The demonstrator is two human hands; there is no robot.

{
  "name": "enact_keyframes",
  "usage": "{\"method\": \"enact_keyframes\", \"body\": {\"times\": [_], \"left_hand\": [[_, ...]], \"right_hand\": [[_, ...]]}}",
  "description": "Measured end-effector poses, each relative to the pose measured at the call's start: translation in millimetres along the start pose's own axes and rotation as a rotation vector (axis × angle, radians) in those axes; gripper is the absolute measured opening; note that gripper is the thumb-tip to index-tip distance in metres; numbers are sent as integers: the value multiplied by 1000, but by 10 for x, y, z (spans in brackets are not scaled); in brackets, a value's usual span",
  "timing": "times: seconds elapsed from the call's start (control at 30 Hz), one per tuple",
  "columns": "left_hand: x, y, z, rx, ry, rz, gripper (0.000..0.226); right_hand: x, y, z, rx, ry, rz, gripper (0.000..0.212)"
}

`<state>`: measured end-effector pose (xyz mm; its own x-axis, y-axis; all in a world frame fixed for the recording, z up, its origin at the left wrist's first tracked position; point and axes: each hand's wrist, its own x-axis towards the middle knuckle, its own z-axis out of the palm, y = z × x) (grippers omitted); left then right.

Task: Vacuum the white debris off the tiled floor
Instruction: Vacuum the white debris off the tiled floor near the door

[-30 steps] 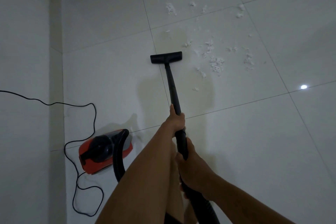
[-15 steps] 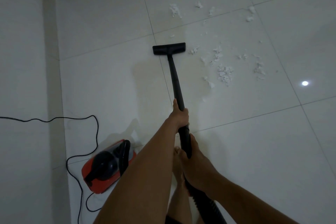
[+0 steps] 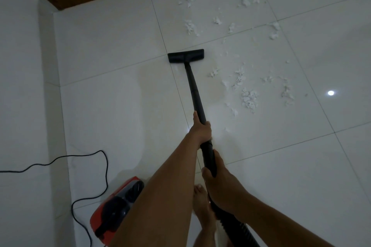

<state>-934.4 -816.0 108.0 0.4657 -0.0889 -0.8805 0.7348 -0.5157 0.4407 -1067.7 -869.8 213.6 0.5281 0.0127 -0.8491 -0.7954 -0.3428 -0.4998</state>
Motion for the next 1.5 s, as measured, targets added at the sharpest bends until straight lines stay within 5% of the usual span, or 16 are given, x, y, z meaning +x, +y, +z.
{"method": "enact_keyframes", "body": {"times": [0.77,1.5], "left_hand": [[699,1084,-281,27,34,-17,72],[1179,2048,-597,-47,63,-23,72]], "right_hand": [[802,-770,-698,-133,10,38,57],[1274,-1635,-1447,-19,-67,-37,58]]}}
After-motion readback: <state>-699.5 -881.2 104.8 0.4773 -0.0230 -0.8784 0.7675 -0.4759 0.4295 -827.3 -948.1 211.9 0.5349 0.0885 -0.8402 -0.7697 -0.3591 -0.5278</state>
